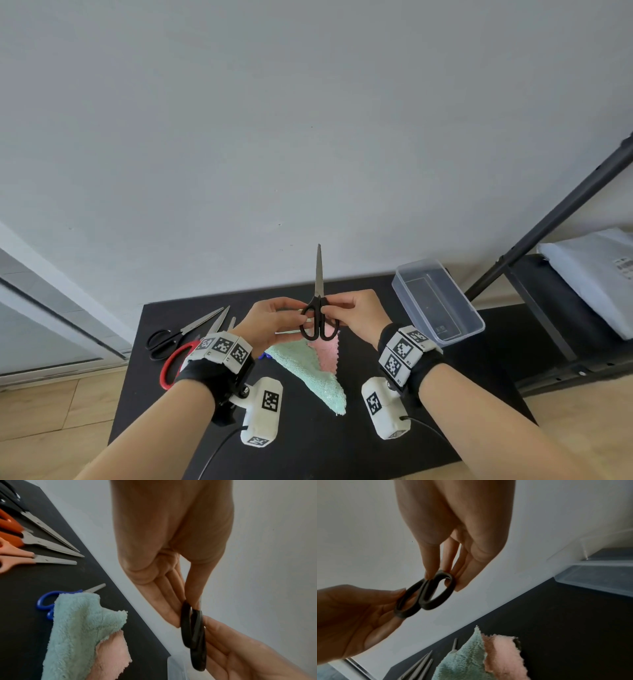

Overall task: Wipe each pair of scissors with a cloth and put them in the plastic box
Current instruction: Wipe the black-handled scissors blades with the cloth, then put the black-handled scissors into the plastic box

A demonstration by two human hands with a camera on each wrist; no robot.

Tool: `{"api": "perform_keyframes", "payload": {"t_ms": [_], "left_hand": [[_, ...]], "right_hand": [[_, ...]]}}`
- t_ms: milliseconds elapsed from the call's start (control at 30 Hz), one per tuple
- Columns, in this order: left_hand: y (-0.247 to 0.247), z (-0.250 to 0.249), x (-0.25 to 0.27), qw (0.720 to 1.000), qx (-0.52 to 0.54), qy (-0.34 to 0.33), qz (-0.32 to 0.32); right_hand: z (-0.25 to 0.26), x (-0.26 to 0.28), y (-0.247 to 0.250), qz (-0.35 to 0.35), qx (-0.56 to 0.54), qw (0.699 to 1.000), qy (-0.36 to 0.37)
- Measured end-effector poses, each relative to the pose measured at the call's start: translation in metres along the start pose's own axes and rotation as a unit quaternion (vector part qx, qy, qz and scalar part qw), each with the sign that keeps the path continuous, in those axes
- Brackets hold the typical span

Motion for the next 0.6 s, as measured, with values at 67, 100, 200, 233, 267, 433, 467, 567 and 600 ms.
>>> {"api": "perform_keyframes", "payload": {"t_ms": [67, 100, 200, 233, 267, 433, 467, 567, 600], "left_hand": [[-0.015, 0.0, -0.006, 1.0, -0.005, -0.005, 0.013], [-0.024, 0.001, -0.01, 1.0, -0.005, -0.004, 0.021], [-0.05, 0.005, -0.023, 0.999, -0.008, 0.005, 0.046], [-0.058, 0.007, -0.028, 0.999, -0.011, 0.008, 0.051], [-0.067, 0.008, -0.032, 0.998, -0.012, 0.01, 0.057], [-0.109, 0.012, -0.05, 0.996, -0.028, 0.022, 0.087], [-0.118, 0.012, -0.055, 0.995, -0.037, 0.024, 0.092], [-0.144, 0.017, -0.069, 0.992, -0.059, 0.036, 0.102], [-0.153, 0.019, -0.073, 0.991, -0.067, 0.04, 0.104]], "right_hand": [[-0.001, 0.004, 0.012, -0.009, 0.046, 0.999, 0.017], [-0.003, 0.005, 0.018, -0.014, 0.066, 0.997, 0.021], [-0.009, 0.008, 0.041, -0.048, 0.104, 0.993, 0.013], [-0.012, 0.008, 0.049, -0.061, 0.108, 0.992, 0.007], [-0.014, 0.009, 0.057, -0.075, 0.11, 0.991, -0.001], [-0.029, 0.008, 0.102, -0.132, 0.138, 0.981, -0.028], [-0.032, 0.008, 0.111, -0.141, 0.143, 0.979, -0.032], [-0.042, 0.005, 0.138, -0.157, 0.142, 0.976, -0.052], [-0.045, 0.004, 0.147, -0.16, 0.143, 0.975, -0.055]]}}
Point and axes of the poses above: each hand's wrist, its own x-axis away from the middle knuckle, its own y-axis out of the back of the hand, z = x × y, the point moved 6 cm from there along -x, towards the middle knuckle, and after that the axes turned 9 degrees about -y, right-handed, at the moved point
